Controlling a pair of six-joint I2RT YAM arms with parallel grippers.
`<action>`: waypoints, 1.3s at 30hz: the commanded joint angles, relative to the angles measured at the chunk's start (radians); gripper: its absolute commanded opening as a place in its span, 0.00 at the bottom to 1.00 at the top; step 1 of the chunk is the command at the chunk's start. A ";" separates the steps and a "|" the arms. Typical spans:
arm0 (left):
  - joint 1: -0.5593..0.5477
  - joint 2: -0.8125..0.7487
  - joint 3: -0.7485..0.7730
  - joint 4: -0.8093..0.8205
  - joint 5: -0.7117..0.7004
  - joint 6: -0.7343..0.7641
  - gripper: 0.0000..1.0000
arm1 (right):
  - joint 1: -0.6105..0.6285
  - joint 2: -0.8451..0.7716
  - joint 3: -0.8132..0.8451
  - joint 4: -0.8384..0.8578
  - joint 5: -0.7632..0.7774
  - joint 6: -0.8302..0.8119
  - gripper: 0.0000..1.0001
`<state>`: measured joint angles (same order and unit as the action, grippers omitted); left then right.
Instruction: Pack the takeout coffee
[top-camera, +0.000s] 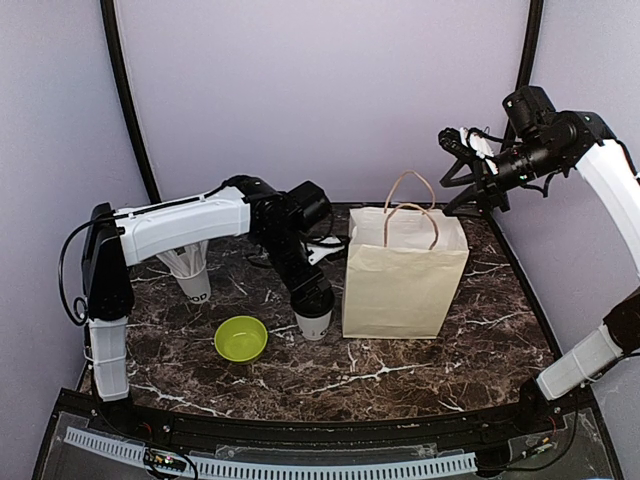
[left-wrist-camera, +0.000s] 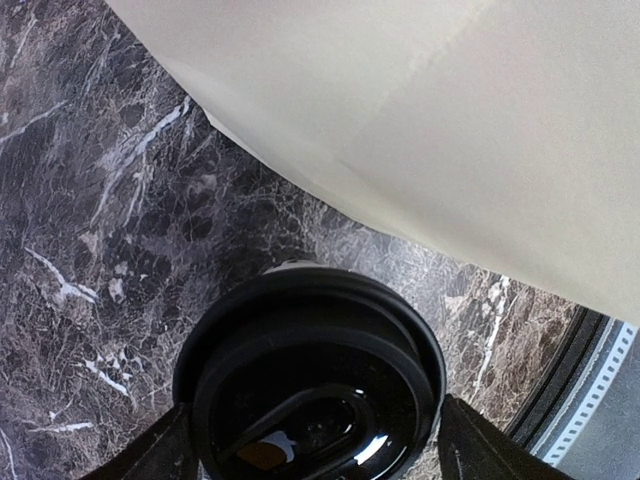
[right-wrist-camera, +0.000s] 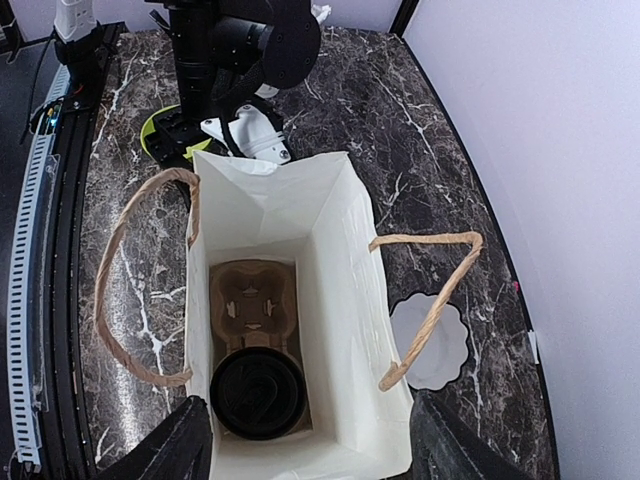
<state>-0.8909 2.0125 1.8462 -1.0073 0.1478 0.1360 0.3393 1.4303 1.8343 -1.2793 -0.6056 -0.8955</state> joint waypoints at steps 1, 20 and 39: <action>-0.017 0.013 0.001 -0.019 -0.021 0.015 0.85 | -0.005 -0.001 -0.004 0.028 0.003 0.013 0.68; -0.032 -0.071 0.061 -0.081 -0.079 -0.016 0.65 | -0.067 0.053 0.133 0.074 -0.062 0.115 0.68; 0.026 -0.314 0.168 -0.096 -0.254 -0.056 0.64 | -0.054 0.250 0.155 0.005 -0.136 0.115 0.72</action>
<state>-0.8829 1.7660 1.9572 -1.0935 -0.0456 0.0803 0.2764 1.6669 2.0090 -1.2839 -0.7658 -0.8043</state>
